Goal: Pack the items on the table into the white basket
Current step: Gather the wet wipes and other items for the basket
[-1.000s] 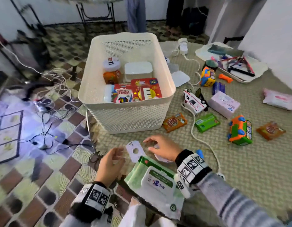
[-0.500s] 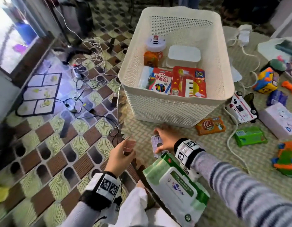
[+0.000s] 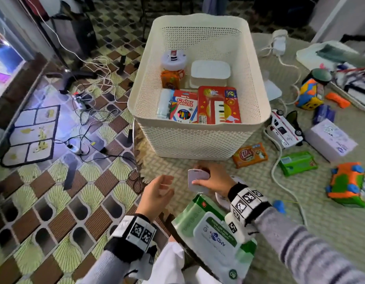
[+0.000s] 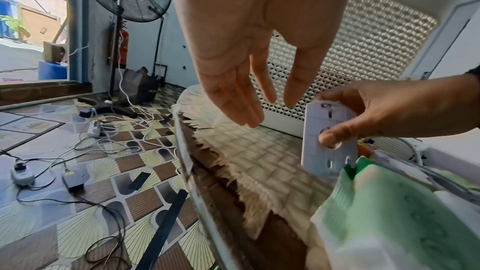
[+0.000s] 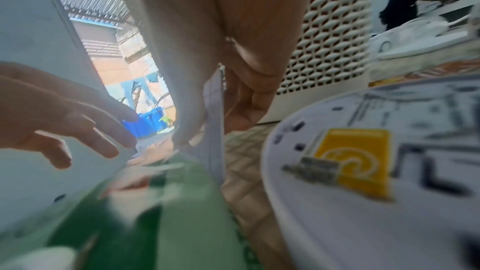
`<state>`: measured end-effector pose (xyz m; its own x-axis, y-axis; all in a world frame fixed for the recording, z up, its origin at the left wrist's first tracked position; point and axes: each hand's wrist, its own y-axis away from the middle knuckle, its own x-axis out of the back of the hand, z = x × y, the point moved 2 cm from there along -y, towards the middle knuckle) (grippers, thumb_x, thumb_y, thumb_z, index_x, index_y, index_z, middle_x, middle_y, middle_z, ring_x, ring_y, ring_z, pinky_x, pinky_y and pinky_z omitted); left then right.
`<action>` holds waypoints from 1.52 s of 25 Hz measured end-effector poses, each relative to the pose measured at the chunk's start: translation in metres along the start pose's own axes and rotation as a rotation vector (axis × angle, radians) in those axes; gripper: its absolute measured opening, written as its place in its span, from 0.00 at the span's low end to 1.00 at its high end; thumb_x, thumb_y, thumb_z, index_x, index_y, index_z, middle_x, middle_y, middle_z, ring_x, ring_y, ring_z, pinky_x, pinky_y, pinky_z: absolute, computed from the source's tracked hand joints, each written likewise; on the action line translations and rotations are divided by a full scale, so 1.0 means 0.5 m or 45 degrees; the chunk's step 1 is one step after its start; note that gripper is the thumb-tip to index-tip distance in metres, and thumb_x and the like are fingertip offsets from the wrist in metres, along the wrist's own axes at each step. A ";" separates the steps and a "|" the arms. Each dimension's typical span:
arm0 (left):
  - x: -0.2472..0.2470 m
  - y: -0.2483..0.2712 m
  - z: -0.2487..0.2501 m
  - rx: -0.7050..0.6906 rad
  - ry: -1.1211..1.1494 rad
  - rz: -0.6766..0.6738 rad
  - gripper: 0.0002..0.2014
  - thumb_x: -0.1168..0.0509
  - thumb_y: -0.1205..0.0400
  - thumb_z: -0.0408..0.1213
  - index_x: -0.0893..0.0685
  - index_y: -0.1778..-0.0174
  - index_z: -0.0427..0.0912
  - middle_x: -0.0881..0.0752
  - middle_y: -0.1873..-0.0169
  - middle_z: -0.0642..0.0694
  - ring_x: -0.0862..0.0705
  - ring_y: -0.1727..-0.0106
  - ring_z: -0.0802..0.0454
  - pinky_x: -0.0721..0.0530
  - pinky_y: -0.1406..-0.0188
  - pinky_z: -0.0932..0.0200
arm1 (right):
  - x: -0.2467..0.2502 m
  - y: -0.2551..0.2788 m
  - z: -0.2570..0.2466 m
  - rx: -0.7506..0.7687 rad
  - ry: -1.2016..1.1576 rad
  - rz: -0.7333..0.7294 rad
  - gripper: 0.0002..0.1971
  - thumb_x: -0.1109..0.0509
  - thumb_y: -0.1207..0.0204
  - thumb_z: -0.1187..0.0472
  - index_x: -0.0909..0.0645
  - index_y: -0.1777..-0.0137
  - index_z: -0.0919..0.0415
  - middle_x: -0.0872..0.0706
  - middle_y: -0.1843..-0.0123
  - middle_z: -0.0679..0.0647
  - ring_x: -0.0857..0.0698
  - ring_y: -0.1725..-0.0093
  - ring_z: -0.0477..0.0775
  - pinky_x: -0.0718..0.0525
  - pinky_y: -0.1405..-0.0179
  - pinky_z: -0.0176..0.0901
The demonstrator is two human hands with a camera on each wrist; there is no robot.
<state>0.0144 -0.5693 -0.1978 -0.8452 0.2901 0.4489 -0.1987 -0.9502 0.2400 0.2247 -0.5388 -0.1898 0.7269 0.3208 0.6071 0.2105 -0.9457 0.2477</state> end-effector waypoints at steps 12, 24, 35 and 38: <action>-0.183 -0.093 0.105 -0.138 -0.341 -0.643 0.41 0.17 0.37 0.45 0.26 0.29 0.46 0.18 0.40 0.52 0.19 0.41 0.55 0.19 0.41 0.58 | 0.155 0.209 0.059 -0.220 -0.736 0.733 0.06 0.27 0.25 0.58 0.14 0.52 0.45 0.09 0.55 0.48 0.13 0.53 0.49 0.16 0.52 0.49; -0.244 -0.118 0.139 -0.445 -0.556 -0.805 0.54 0.14 0.45 0.41 0.35 0.23 0.49 0.29 0.32 0.48 0.27 0.34 0.51 0.27 0.35 0.60 | 0.130 0.298 0.110 -0.319 -0.770 0.893 0.12 0.30 0.22 0.65 0.19 0.41 0.51 0.10 0.53 0.60 0.11 0.57 0.64 0.12 0.58 0.61; -0.202 -0.084 0.191 -0.517 -0.111 -0.655 0.49 0.15 0.49 0.49 0.30 0.32 0.52 0.22 0.39 0.54 0.21 0.38 0.58 0.19 0.39 0.58 | 0.143 0.318 0.052 -0.259 -0.817 0.929 0.21 0.31 0.22 0.70 0.34 0.39 0.49 0.12 0.59 0.65 0.13 0.73 0.67 0.13 0.76 0.58; -0.187 -0.072 0.218 -0.520 0.002 -0.652 0.50 0.17 0.49 0.48 0.32 0.31 0.52 0.24 0.38 0.56 0.23 0.38 0.65 0.20 0.40 0.66 | 0.146 0.324 0.060 -0.272 -0.701 0.982 0.21 0.28 0.23 0.66 0.33 0.40 0.44 0.12 0.58 0.63 0.13 0.71 0.64 0.13 0.72 0.63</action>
<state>0.1546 -0.5498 -0.1546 -0.5940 0.7178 0.3634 -0.7487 -0.6585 0.0769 0.3314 -0.6703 -0.1278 0.8312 -0.5038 0.2350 -0.5354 -0.8393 0.0947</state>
